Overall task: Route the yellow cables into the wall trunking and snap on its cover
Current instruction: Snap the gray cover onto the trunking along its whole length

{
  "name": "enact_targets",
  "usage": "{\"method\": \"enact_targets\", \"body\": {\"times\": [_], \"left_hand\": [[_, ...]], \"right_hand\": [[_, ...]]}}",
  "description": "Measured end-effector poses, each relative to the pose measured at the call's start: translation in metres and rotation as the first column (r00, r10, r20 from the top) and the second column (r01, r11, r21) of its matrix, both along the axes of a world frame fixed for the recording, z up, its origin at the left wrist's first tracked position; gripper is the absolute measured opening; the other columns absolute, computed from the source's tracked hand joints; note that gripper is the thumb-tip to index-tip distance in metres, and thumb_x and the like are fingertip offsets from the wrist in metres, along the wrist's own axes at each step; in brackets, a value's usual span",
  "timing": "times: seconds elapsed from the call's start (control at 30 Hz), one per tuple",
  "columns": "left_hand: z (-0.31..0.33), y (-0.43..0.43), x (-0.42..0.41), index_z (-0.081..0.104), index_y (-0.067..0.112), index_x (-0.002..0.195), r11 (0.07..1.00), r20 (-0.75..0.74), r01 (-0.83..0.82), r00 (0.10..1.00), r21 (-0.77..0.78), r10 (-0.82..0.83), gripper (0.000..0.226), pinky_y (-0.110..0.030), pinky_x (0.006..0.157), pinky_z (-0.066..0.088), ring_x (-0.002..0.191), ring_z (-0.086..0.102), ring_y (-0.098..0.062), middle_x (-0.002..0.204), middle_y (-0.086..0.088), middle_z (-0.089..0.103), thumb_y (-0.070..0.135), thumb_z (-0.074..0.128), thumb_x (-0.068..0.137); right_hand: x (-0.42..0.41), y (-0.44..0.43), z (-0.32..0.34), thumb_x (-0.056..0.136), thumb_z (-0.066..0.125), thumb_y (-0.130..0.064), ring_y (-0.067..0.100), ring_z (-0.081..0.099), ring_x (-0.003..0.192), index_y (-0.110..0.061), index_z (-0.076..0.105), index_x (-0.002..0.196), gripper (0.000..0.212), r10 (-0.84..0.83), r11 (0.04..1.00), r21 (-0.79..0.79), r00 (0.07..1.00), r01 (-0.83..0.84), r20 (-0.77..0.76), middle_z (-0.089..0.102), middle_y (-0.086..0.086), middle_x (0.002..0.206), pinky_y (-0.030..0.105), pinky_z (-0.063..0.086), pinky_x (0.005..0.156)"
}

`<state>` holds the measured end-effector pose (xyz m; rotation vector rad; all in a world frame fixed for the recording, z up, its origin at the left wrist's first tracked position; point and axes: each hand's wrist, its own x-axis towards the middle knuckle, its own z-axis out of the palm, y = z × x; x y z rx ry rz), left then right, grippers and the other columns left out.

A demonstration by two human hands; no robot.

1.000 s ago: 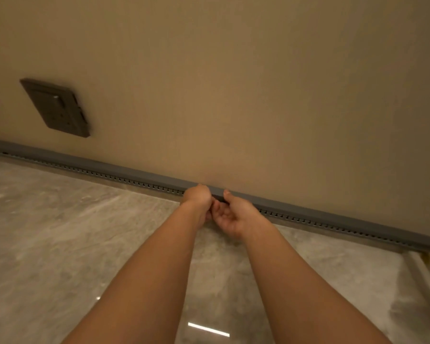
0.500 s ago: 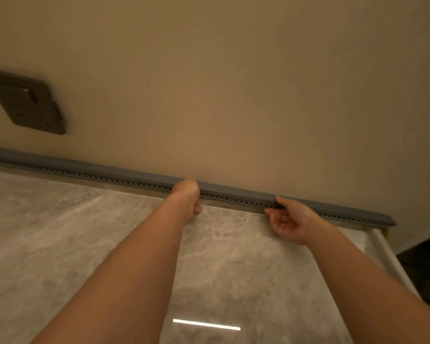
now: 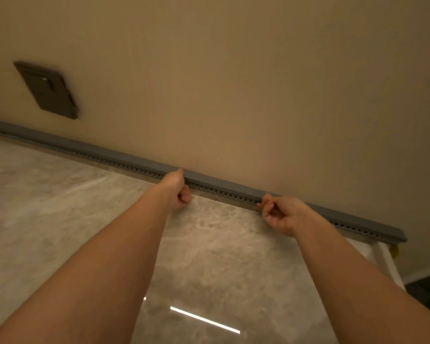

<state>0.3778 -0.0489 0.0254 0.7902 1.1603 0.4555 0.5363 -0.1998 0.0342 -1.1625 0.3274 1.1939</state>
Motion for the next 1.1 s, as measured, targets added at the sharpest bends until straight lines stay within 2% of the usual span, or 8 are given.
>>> {"method": "enact_targets", "body": {"times": [0.13,0.23,0.3,0.37,0.53,0.7,0.97,1.1], "left_hand": [[-0.004,-0.018,0.015,0.041,0.012,0.080,0.982,-0.040,-0.170,0.984,0.079,0.173,0.036,-0.012,0.035,0.016,0.038,0.020,-0.014,0.053,-0.002,0.023,0.037,0.028,0.102],[-0.010,-0.037,0.035,0.044,-0.002,0.130,0.961,-0.133,-0.235,0.958,0.146,0.255,0.054,-0.025,0.041,0.034,0.047,0.040,-0.025,0.064,-0.014,0.042,0.040,0.028,0.101],[-0.013,-0.051,0.053,0.040,-0.003,0.136,0.957,-0.217,-0.225,0.940,0.181,0.262,0.061,-0.046,0.071,0.056,0.087,0.062,-0.042,0.104,-0.028,0.061,0.044,0.026,0.100],[-0.015,-0.065,0.069,0.046,-0.004,0.131,0.958,-0.313,-0.197,0.915,0.209,0.256,0.064,-0.053,0.098,0.045,0.117,0.053,-0.042,0.130,-0.028,0.053,0.046,0.023,0.099],[-0.023,-0.104,0.108,0.062,-0.006,0.112,0.961,-0.382,-0.071,0.908,0.266,0.172,0.068,-0.046,0.095,0.047,0.109,0.058,-0.040,0.117,-0.027,0.062,0.045,0.019,0.099],[-0.021,-0.108,0.122,0.058,-0.008,0.115,0.969,-0.435,-0.034,0.889,0.245,0.141,0.060,-0.042,0.099,0.044,0.114,0.055,-0.037,0.123,-0.026,0.059,0.035,0.018,0.102],[-0.017,-0.105,0.122,0.046,-0.007,0.130,0.947,-0.518,0.062,0.848,0.314,0.116,0.050,-0.043,0.103,0.038,0.123,0.048,-0.038,0.134,-0.027,0.049,0.024,0.018,0.102],[-0.014,-0.108,0.124,0.027,-0.002,0.143,0.956,-0.512,0.052,0.852,0.289,0.108,0.045,-0.040,0.100,0.041,0.125,0.046,-0.036,0.144,-0.022,0.039,0.011,0.024,0.101]], "right_hand": [[-0.001,0.000,0.001,0.098,0.038,-0.002,0.008,0.046,0.035,-0.001,0.047,0.072,0.027,0.021,1.000,0.014,1.000,-0.021,-0.001,0.045,0.012,0.069,0.010,0.034,0.027],[-0.002,0.003,-0.002,0.098,0.038,-0.002,0.010,0.041,0.055,-0.002,0.044,0.073,0.026,0.047,0.999,0.011,0.999,-0.047,0.019,0.047,0.013,0.069,0.010,0.034,0.026],[-0.001,0.003,-0.004,0.098,0.037,-0.001,0.012,0.041,0.056,-0.003,0.042,0.073,0.025,0.062,0.998,0.014,0.997,-0.063,0.040,0.047,0.015,0.069,0.009,0.034,0.026],[-0.001,0.002,-0.005,0.098,0.037,-0.001,0.014,0.046,0.051,-0.003,0.042,0.073,0.026,0.074,0.997,0.021,0.996,-0.075,0.053,0.048,0.016,0.069,0.009,0.033,0.025],[0.002,0.005,-0.010,0.098,0.040,-0.004,0.009,0.045,0.020,-0.003,0.043,0.071,0.027,0.077,0.997,0.014,0.993,-0.079,0.090,0.054,0.014,0.042,0.012,0.034,0.024],[-0.002,0.001,-0.009,0.097,0.046,-0.010,0.030,0.062,0.084,0.000,0.051,0.096,0.011,0.168,0.986,-0.024,0.979,-0.166,0.120,0.061,0.019,0.086,0.042,0.047,0.073],[0.000,-0.018,-0.009,0.096,0.049,-0.014,0.013,0.052,0.035,-0.005,0.051,0.076,0.021,0.162,0.980,0.100,0.983,-0.171,0.088,0.056,0.008,0.043,0.024,0.053,0.050],[0.014,-0.051,-0.005,0.097,0.048,-0.021,0.008,0.049,0.043,-0.004,0.057,0.083,0.024,0.433,0.896,-0.084,0.814,-0.437,0.388,0.060,0.007,0.060,0.017,0.043,0.041]]}}
